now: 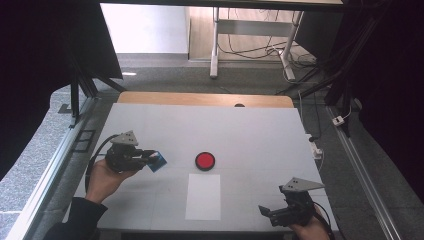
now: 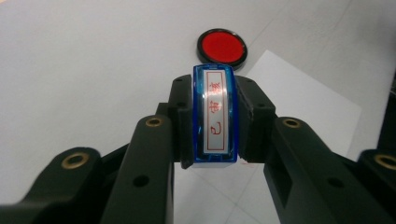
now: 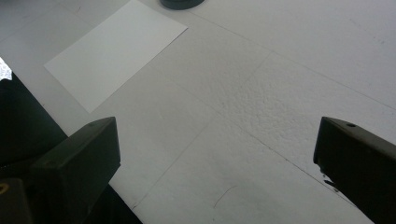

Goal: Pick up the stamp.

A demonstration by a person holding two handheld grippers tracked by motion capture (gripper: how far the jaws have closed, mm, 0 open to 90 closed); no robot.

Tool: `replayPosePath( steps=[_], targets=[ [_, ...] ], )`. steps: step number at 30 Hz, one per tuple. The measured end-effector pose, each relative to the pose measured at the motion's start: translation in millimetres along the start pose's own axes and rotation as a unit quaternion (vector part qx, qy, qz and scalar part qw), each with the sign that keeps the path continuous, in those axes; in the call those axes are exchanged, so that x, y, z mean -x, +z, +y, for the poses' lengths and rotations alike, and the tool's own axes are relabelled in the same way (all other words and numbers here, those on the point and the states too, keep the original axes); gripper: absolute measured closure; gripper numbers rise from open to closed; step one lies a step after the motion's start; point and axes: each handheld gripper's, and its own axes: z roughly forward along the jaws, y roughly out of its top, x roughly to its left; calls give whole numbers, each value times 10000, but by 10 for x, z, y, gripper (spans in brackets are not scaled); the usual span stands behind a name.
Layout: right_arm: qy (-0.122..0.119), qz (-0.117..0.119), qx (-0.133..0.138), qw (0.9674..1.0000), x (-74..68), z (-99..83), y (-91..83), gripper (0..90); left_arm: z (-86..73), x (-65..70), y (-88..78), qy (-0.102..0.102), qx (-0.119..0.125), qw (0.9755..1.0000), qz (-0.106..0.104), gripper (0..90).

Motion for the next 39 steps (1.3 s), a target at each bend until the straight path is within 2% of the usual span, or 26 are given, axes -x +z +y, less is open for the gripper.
replayPosePath(
  steps=[15, 22, 27, 33, 39],
  targets=[
    [-17, 19, 6, 10000, 5, 6, 6, 8, 164, 202, -12, 354, 116, 9989, -272, 704],
    [-18, 23, 2, 10000, 7, 7, 7, 8, 241, 284, -25, 448, 221, 9980, -378, 704],
    [29, 43, 2, 10000, 12, 7, 4, 8, 298, 368, -2, 647, 179, 9966, -471, 704],
    [63, 30, 42, 10000, 16, 4, -8, 8, 356, 465, 30, 793, 216, 9946, -642, 704],
    [43, 14, 78, 10000, 11, 1, -11, 7, 396, 551, 56, 879, 289, 9933, -696, 704]
  ],
)
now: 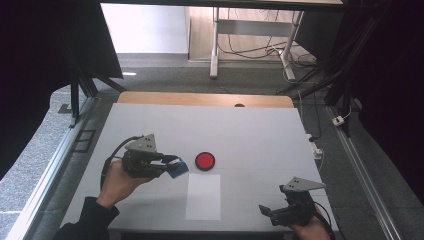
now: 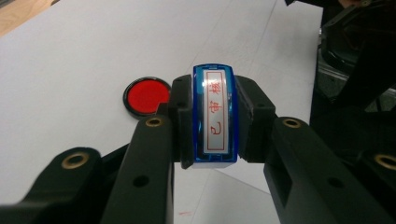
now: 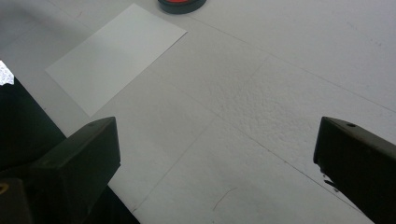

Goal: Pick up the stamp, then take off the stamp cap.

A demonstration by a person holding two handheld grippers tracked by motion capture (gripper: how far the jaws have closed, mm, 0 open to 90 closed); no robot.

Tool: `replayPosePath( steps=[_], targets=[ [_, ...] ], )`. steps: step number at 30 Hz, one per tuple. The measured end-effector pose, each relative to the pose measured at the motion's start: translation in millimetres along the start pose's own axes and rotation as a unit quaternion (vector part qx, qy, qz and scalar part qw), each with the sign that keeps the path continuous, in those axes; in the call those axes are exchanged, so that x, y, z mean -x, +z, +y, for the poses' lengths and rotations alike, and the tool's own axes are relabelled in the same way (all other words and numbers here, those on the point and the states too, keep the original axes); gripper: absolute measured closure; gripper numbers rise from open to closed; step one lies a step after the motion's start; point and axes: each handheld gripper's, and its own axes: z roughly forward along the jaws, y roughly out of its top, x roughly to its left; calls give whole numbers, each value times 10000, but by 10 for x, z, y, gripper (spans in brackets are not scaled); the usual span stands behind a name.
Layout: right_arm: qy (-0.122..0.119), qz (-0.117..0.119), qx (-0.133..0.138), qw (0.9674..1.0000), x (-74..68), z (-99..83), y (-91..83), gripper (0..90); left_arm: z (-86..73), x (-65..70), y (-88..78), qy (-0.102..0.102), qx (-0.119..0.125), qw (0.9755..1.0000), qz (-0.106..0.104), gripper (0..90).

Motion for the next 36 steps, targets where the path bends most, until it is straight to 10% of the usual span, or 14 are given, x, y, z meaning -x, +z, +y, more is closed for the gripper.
replayPosePath(
  steps=[36],
  targets=[
    [-90, -11, 286, 9995, -34, 4, -57, 0, 100, 195, 224, 273, 196, 9977, -589, 704]
  ],
)
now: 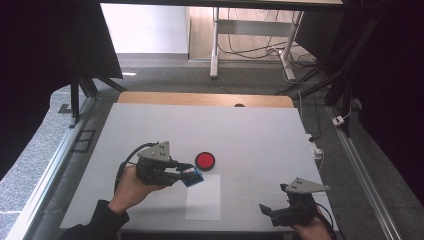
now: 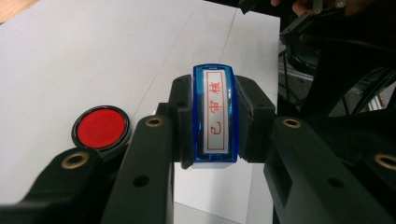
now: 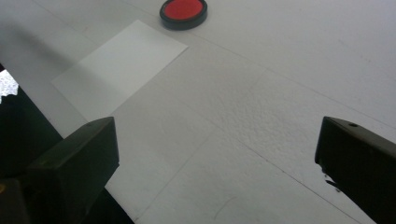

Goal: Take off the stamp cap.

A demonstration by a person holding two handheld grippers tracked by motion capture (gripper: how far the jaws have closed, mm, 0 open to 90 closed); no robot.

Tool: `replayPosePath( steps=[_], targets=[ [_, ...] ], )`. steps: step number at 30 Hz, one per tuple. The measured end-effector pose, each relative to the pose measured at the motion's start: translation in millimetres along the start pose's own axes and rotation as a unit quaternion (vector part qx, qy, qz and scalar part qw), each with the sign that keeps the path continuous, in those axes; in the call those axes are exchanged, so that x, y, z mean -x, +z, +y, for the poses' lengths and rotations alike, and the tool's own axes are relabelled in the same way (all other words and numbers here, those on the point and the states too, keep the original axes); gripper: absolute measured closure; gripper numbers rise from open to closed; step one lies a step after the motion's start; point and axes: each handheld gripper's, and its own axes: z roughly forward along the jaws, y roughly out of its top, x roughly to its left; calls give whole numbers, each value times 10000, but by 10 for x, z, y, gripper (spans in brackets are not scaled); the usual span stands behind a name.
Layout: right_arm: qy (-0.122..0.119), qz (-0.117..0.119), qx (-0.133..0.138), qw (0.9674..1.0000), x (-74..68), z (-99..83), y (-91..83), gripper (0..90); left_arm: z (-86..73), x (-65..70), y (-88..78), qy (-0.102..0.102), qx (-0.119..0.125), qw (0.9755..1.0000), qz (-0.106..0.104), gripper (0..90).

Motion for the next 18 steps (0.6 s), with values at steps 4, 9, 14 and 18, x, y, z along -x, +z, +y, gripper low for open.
replayPosePath(
  steps=[4, 9, 14, 18],
  targets=[
    [-47, 101, 133, 9998, -36, 35, -9, 0, 1, 0, -1, -9, 33, 10000, -27, 704],
    [-194, 353, 235, 9989, -87, 74, 8, 0, -6, -4, 17, 17, -1, 10000, -61, 704],
    [-325, 513, 299, 9977, -134, 107, 59, 0, -8, -17, 16, -31, -23, 10000, -80, 704],
    [-388, 571, 266, 9973, -172, 141, 99, 0, -7, -22, 15, -72, -37, 9999, -139, 704]
  ],
)
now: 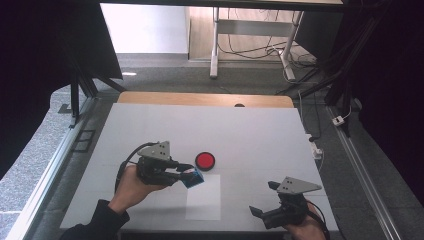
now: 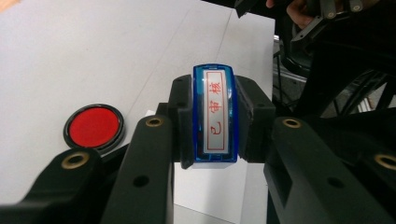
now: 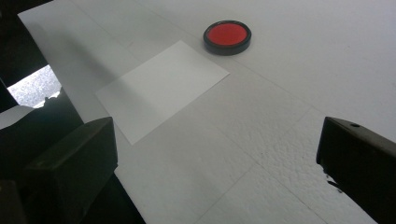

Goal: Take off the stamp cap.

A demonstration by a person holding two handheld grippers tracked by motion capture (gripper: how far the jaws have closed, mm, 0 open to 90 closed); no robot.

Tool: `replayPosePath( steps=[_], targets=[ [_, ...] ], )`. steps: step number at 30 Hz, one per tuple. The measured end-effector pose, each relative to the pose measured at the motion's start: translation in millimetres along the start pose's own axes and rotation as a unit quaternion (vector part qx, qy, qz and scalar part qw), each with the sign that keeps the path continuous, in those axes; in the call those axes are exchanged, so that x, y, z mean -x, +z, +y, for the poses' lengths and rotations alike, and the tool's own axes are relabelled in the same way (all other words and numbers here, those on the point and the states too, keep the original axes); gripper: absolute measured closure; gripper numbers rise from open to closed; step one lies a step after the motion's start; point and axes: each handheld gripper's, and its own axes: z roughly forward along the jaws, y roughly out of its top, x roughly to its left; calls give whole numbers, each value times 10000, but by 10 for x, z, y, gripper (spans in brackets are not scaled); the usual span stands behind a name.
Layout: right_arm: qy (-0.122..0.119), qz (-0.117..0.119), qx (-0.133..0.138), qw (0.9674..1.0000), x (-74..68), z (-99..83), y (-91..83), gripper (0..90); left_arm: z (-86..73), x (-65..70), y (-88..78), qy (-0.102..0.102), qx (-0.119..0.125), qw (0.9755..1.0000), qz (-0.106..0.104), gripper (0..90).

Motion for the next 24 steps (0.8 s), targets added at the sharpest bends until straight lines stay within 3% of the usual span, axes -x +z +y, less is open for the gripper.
replayPosePath(
  steps=[6, 14, 19, 24],
  targets=[
    [-6, 205, -38, 9998, -44, 68, 76, 0, -6, 9, 2, 44, 12, 10000, -30, 704],
    [-214, 652, -127, 9976, -182, 209, 249, 0, -11, 2, 14, -2, 24, 9998, -179, 704],
    [-394, 634, -238, 9969, -208, 267, 364, 0, -18, -3, 10, -9, 67, 9998, -212, 704],
    [-500, 833, -233, 9950, -247, 327, 492, 0, -30, -11, 3, 68, 138, 9994, -316, 704]
  ],
)
